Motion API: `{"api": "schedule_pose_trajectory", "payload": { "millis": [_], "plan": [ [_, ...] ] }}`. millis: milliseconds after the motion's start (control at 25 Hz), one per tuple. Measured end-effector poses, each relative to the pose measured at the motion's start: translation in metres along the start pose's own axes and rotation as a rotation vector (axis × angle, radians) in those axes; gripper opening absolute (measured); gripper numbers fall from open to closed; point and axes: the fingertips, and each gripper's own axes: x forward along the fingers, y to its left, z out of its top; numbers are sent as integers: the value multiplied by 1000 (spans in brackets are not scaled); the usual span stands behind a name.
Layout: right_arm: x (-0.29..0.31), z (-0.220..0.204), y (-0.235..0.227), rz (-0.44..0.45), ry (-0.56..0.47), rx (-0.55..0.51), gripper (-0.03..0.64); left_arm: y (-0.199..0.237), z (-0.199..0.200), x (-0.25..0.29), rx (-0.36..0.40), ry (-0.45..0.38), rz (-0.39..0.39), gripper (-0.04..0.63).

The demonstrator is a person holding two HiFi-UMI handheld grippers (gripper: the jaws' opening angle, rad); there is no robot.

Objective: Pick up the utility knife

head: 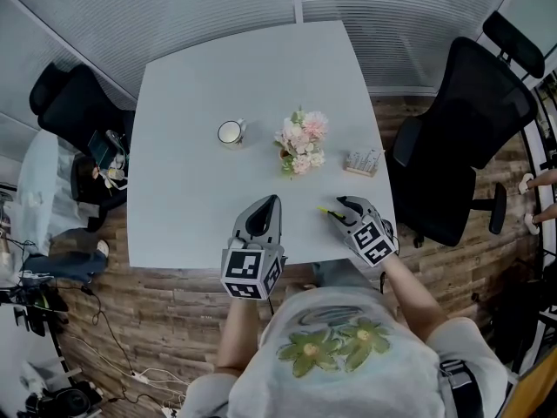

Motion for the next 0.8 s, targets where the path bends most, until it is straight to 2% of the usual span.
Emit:
{"api": "schedule_pose_trajectory", "payload": {
  "millis": [800],
  "plan": [
    [43,-76,-5,31,222,-35,169,8,-7,1,-6,17,20,11]
  ]
}}
